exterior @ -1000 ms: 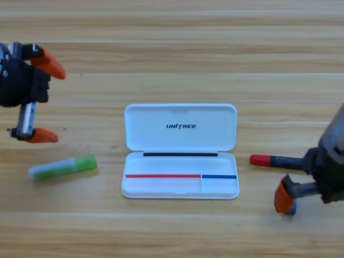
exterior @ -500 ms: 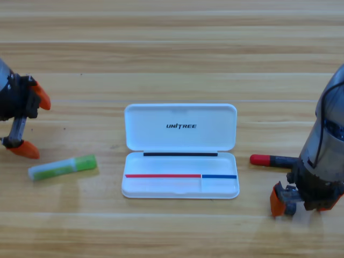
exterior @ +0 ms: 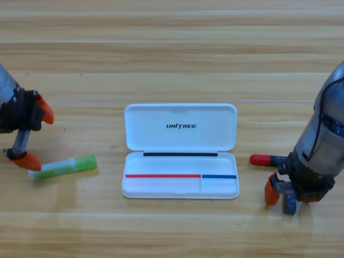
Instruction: Clean up eraser and pencils
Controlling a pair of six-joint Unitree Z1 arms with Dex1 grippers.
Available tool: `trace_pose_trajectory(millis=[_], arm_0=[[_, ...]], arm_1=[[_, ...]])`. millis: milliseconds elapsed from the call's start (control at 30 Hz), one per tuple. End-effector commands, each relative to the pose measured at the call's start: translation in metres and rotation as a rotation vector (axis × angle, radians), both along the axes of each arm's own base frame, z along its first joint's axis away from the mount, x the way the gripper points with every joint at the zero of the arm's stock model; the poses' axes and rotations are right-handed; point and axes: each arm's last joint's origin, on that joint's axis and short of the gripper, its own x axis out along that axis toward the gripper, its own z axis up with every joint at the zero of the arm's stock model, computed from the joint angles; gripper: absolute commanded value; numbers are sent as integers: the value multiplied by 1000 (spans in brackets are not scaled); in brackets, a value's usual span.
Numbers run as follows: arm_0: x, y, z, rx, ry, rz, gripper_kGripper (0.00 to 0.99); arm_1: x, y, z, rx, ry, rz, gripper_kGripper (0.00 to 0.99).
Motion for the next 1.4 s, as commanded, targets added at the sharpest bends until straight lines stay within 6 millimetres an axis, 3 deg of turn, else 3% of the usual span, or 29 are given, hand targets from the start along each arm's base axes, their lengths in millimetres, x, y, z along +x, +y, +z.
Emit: trace_pose_trajectory(millis=[33, 200, 300, 433, 533, 600, 800, 933, 1133, 1233, 1400], arm_0=[[0, 5, -16, 7, 48, 6, 985], [0, 7, -17, 3, 53, 9, 983], [0, 7, -17, -2, 57, 9, 983], [0, 7, -19, -7, 65, 10, 974], [1, 7, -22, -7, 67, 13, 966], [2, 6, -25, -7, 71, 17, 959], [7, 4, -35, 0, 96, 23, 950], [12, 2, -44, 4, 115, 28, 933], [22, -2, -55, 16, 136, 65, 933], [27, -3, -59, 21, 145, 100, 934], [31, -14, -63, 15, 154, 117, 934]], arm_1=[[8, -5, -42, -71, 84, -31, 727], [5, -8, -46, -82, 105, -30, 724], [3, -12, -50, -88, 127, -30, 364], [1, -14, -52, -97, 136, -32, 189], [-1, -16, -53, -101, 150, -31, 155], [-1, -16, -52, -110, 158, -30, 23], [-1, -16, -44, -126, 181, 30, 0], [4, -4, -8, -115, 168, 213, 0], [23, 20, 61, -104, 23, 547, 0], [21, 33, 74, -63, 85, 958, 0], [19, 49, 71, -55, 121, 1281, 0]])
